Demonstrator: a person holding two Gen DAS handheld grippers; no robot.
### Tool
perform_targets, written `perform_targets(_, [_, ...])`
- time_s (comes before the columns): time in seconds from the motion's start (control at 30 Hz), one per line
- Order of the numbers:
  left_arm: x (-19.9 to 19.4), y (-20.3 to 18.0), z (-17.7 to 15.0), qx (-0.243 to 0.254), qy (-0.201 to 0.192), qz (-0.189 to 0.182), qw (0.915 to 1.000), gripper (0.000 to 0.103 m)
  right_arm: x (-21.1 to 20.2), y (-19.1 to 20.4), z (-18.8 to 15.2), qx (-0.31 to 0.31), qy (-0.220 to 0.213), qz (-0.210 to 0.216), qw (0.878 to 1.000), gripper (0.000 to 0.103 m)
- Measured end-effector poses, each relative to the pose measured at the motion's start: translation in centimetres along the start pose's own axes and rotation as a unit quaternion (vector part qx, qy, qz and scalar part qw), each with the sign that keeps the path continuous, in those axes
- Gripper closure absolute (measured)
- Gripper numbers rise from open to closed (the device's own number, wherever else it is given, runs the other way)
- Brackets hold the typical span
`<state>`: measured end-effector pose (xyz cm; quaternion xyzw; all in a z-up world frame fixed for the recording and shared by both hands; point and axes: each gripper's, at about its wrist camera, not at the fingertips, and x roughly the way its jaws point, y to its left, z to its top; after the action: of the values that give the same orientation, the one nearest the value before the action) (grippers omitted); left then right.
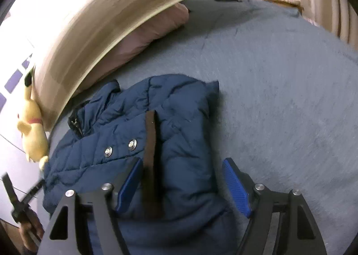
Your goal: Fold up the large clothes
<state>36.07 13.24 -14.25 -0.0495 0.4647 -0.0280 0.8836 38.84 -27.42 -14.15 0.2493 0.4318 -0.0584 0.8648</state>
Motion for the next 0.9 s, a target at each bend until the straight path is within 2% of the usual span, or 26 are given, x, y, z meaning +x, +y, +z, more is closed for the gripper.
perform_targets(0.03, [0.7, -0.1, -0.2, -0.001, 0.014, -0.002, 0.9999, 0.027, 0.6, -0.3, -0.1, 0.008, 0.017, 0.012, 1.000, 0.027])
perform_targets(0.07, [1.6, -0.1, -0.6, -0.001, 0.027, -0.002, 0.9996, 0.028, 1.4, -0.5, -0.2, 0.010, 0.034, 0.019, 0.999, 0.037])
perform_targets(0.13, [1.9, 0.0, -1.1, -0.004, 0.021, -0.004, 0.9998, 0.029, 1.4, -0.3, -0.3, -0.008, 0.034, 0.016, 0.999, 0.054])
perform_targets(0.17, [1.9, -0.2, -1.2, 0.001, 0.016, 0.000, 0.9999, 0.032, 1.3, -0.2, -0.3, -0.011, 0.039, 0.019, 0.999, 0.060])
perform_targets(0.2, [1.8, -0.6, -1.4, 0.011, 0.010, 0.007, 0.9999, 0.035, 1.3, -0.1, -0.4, -0.019, 0.038, 0.013, 0.999, 0.061])
perform_targets(0.3, [1.6, -1.7, -1.7, 0.030, -0.001, 0.029, 0.9992, 0.039, 1.3, 0.4, -0.4, -0.035, 0.036, 0.001, 0.999, 0.064])
perform_targets(0.9, [1.4, -3.1, -2.5, 0.068, -0.032, 0.080, 0.9940, 0.039, 2.1, 1.2, -1.0, -0.058, 0.027, -0.020, 0.998, 0.064])
